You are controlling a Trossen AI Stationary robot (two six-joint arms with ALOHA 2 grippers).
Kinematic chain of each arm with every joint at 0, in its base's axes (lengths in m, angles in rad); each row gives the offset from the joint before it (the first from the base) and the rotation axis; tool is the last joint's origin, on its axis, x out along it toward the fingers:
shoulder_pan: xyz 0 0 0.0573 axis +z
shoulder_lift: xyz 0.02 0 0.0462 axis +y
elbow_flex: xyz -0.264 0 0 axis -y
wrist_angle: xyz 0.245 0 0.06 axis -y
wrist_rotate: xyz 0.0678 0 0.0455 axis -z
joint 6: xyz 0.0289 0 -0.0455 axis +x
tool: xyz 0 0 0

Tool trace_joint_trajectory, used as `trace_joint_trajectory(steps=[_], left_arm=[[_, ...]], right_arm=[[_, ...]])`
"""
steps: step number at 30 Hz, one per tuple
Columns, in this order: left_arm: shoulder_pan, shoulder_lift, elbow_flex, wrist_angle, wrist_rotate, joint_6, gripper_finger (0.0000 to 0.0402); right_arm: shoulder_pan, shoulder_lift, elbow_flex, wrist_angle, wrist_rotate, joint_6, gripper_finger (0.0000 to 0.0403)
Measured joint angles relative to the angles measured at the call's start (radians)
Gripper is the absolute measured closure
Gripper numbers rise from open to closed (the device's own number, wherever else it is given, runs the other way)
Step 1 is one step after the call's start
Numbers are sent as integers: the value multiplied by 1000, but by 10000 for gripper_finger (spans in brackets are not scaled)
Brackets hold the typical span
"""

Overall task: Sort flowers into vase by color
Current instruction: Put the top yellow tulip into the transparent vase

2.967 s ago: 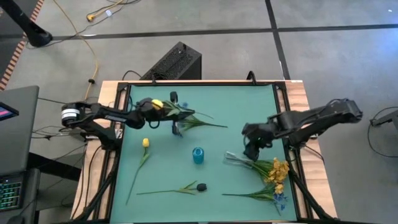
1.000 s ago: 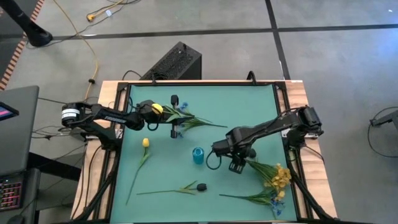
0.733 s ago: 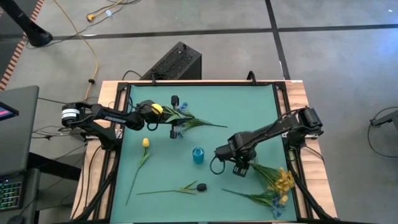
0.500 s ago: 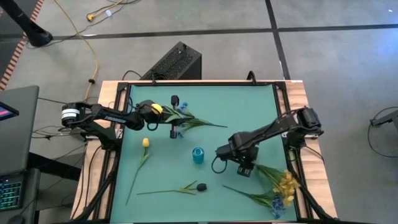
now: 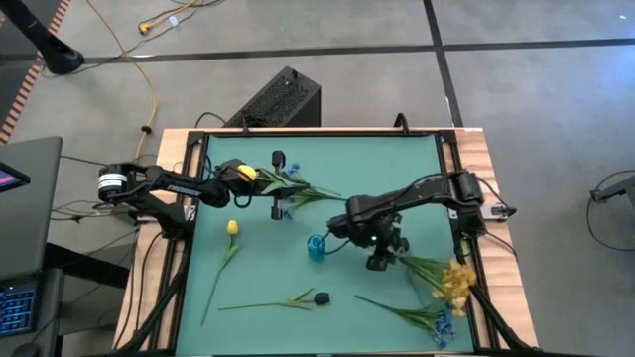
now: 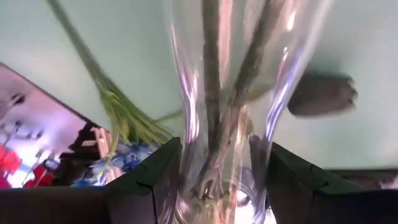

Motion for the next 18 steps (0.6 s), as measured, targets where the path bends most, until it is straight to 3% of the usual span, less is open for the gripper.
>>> trace_joint_trajectory(steps=[6,18], left_arm=[[3,0,2,-2,-1,17,401],[17,0,2,-9,8,1,401]], right_arm=[[-31,54,138,2,30,-128,186],[-46,27,161,-1,74,-111,186]])
